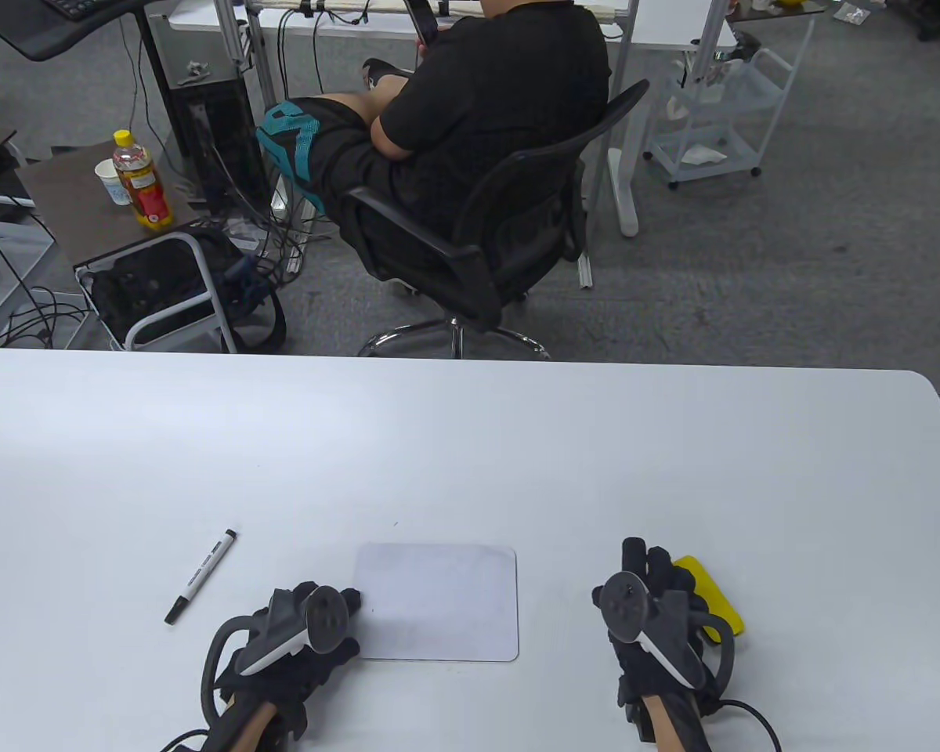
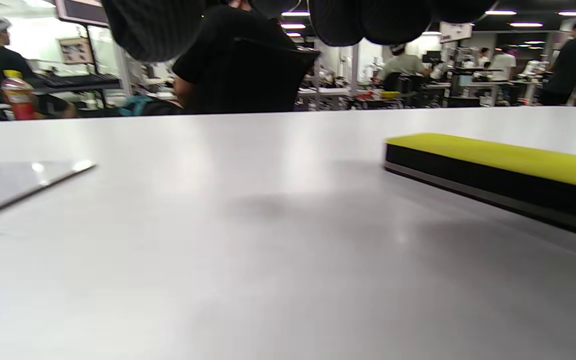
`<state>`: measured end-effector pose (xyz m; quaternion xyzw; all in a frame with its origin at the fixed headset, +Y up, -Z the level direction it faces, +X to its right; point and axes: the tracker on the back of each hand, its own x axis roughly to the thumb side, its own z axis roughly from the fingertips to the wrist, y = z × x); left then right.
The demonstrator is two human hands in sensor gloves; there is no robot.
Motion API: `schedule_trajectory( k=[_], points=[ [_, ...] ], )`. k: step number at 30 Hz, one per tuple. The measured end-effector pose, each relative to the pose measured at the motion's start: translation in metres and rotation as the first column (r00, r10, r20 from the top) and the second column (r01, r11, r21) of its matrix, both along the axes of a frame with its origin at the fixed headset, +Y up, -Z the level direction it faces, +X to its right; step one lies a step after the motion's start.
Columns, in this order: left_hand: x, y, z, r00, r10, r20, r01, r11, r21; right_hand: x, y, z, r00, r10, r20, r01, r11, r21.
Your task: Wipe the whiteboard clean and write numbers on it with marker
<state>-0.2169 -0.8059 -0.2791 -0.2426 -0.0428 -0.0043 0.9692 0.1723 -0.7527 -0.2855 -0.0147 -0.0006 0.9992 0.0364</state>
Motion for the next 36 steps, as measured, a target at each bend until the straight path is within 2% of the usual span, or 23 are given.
schedule_trajectory(
  k=[5, 10, 12, 15, 21, 25, 28, 32, 36],
  points=[
    [-0.013, 0.013, 0.0, 0.997, 0.05, -0.056, -0.044, 0.994, 0.1, -0.018, 0.003, 0.009, 0.997, 0.014, -0.082, -0.012, 0.999, 0.034],
    [-0.054, 0.022, -0.004, 0.973, 0.043, -0.227, 0.01, 0.974, 0.226, -0.024, 0.0, 0.01, 0.993, 0.007, -0.118, -0.003, 1.0, 0.027],
    [-0.08, 0.023, -0.006, 0.939, 0.02, -0.343, 0.074, 0.963, 0.258, -0.027, 0.0, 0.012, 0.991, 0.012, -0.13, -0.01, 1.0, 0.022],
    [-0.106, 0.02, -0.006, 0.881, 0.038, -0.472, 0.095, 0.962, 0.255, -0.029, 0.001, 0.013, 0.99, 0.01, -0.14, -0.006, 1.0, 0.027],
    [-0.134, 0.014, -0.004, 0.759, 0.045, -0.649, 0.109, 0.975, 0.195, -0.031, 0.001, 0.014, 0.989, 0.019, -0.15, -0.017, 1.0, 0.017],
    [-0.143, 0.009, -0.004, 0.721, 0.024, -0.693, 0.073, 0.991, 0.11, -0.031, 0.001, 0.014, 0.988, 0.02, -0.154, -0.018, 1.0, 0.011],
    [-0.144, 0.01, -0.003, 0.706, 0.025, -0.708, 0.092, 0.988, 0.126, -0.032, 0.0, 0.014, 0.987, 0.02, -0.157, -0.019, 1.0, 0.007],
    [-0.141, 0.012, -0.004, 0.722, -0.031, -0.691, 0.155, 0.981, 0.119, -0.033, 0.0, 0.014, 0.987, 0.019, -0.162, -0.019, 1.0, -0.001],
    [-0.139, 0.012, -0.005, 0.732, -0.031, -0.681, 0.151, 0.982, 0.117, -0.034, -0.001, 0.014, 0.984, 0.004, -0.178, -0.004, 1.0, -0.001]
  ],
)
